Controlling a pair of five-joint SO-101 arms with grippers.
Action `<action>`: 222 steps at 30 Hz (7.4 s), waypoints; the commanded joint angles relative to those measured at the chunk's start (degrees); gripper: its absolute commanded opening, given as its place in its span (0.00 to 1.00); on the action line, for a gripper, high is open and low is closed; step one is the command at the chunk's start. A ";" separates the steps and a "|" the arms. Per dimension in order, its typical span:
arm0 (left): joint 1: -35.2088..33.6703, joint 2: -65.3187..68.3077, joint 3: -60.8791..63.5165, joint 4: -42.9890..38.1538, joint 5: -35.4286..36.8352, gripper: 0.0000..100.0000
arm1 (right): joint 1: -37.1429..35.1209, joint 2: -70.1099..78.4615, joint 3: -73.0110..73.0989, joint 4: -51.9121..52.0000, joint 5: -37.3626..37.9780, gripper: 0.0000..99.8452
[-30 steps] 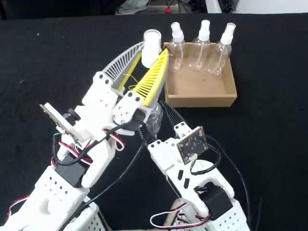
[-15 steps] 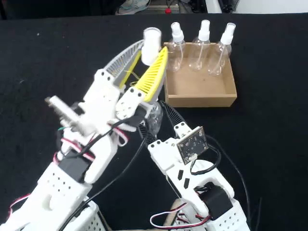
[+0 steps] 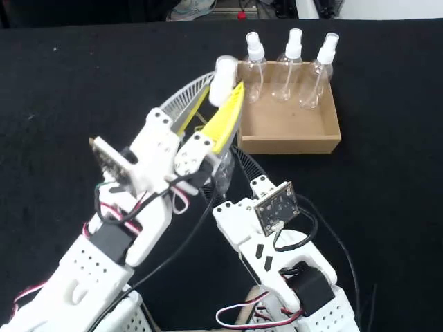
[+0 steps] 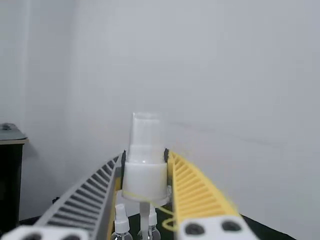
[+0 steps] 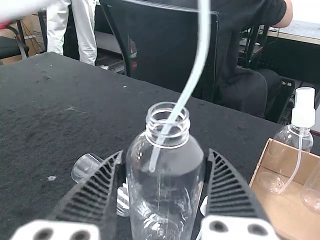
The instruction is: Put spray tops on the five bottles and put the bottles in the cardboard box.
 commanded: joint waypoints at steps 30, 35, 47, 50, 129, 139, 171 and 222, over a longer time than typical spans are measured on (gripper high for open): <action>5.05 -18.90 3.56 22.24 0.18 0.14 | -0.62 -4.70 -0.40 -1.67 0.44 0.14; 5.41 -18.99 3.47 22.42 -0.26 0.14 | -0.53 -4.70 -0.40 -1.58 0.44 0.14; 0.22 -18.99 4.00 22.68 0.09 0.14 | -0.53 -4.70 -0.40 -1.58 0.44 0.14; 0.22 -18.99 4.00 23.30 1.05 0.20 | -0.53 -4.70 -0.40 -1.58 0.44 0.14; -35.21 -42.90 22.64 55.47 2.20 0.26 | 19.43 16.31 -21.05 -8.09 0.62 0.14; -35.21 -42.11 32.22 50.81 2.20 0.26 | 22.68 51.91 -22.29 -35.34 0.44 0.14; -35.21 -42.11 34.15 51.16 1.85 0.26 | 27.08 89.71 -25.19 -62.15 -7.82 0.14; -35.21 -42.11 35.03 50.81 1.67 0.26 | 23.12 96.40 -24.04 -62.24 0.09 0.15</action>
